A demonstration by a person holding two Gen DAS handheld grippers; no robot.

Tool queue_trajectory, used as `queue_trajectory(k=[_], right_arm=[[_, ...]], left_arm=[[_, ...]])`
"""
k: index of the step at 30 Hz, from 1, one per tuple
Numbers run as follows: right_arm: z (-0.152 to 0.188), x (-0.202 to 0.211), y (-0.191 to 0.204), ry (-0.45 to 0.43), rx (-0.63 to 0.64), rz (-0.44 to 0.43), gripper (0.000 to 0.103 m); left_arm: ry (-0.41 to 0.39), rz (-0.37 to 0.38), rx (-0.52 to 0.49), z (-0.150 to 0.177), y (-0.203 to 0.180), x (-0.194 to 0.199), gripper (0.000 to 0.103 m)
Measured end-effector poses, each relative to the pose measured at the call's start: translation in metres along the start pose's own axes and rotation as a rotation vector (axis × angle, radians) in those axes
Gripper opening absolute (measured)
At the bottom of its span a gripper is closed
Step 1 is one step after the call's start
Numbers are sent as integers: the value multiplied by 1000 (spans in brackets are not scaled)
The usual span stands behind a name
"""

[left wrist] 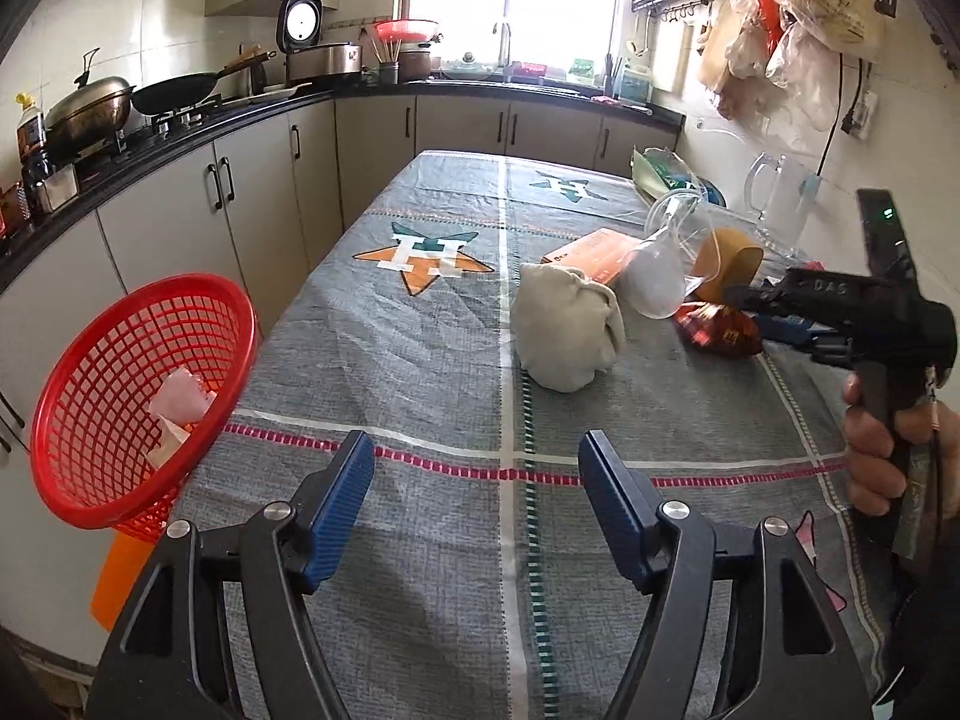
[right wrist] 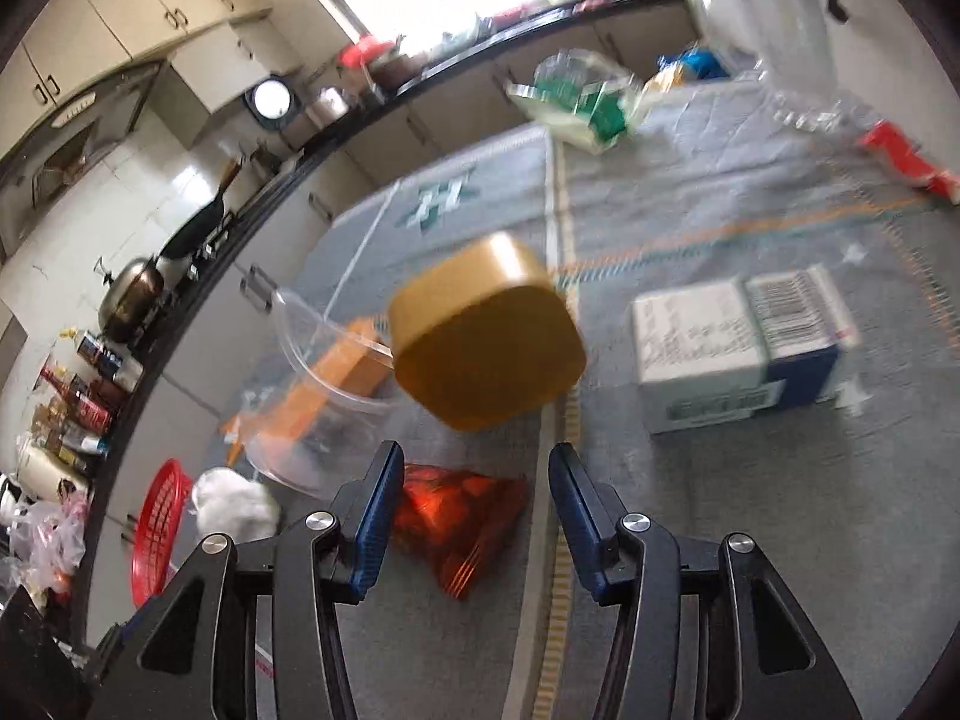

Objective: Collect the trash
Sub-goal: 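Move both grippers back over the table toward the remaining trash, then grasp the red snack bag with the right gripper while the left gripper grasps the white cloth bundle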

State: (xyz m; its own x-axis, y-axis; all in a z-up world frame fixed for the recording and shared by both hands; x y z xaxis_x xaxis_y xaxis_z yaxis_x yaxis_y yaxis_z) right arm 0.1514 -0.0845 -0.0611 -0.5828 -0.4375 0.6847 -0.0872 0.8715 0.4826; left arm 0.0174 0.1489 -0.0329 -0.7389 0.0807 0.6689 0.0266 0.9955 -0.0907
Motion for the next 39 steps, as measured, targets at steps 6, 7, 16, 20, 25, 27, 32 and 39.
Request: queue_trajectory(k=[6, 7, 16, 20, 25, 27, 32, 39], right_arm=[[33, 4, 39, 147, 65, -189, 56], [40, 4, 45, 172, 79, -207, 56], [37, 27, 69, 88, 422, 62, 56], [34, 3, 66, 123, 467, 121, 56], [47, -9, 56, 145, 456, 114, 36], [45, -6, 57, 137, 440, 94, 34], [26, 12, 44, 57, 338, 72, 34], [0, 38, 24, -41, 173, 43, 34]], left_arm=[[20, 9, 10, 1, 3, 0, 70], [23, 15, 13, 2, 3, 0, 70], [33, 21, 31, 3, 3, 0, 71], [52, 24, 44, 3, 1, 6, 71], [50, 32, 66, -9, -7, 24, 72], [43, 45, 72, -18, -16, 31, 72], [24, -5, 15, -44, -46, 29, 77], [61, -108, 2, -68, -60, -23, 78]])
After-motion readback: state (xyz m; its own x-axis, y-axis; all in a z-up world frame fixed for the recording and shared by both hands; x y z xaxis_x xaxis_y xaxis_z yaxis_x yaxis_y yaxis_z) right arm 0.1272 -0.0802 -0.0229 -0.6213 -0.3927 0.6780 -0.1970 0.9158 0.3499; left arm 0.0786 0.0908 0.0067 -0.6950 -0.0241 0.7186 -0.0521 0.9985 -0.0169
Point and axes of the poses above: each gripper's, at about its wrist camera, not at the fingertips, and x roughly against the way its jaws point, y to its left, z to its underside, the point moved 10 cm from there along -x, roughly the way its jaws point, and after that the axes turned 1 degree about z, right-handed, at the moved point
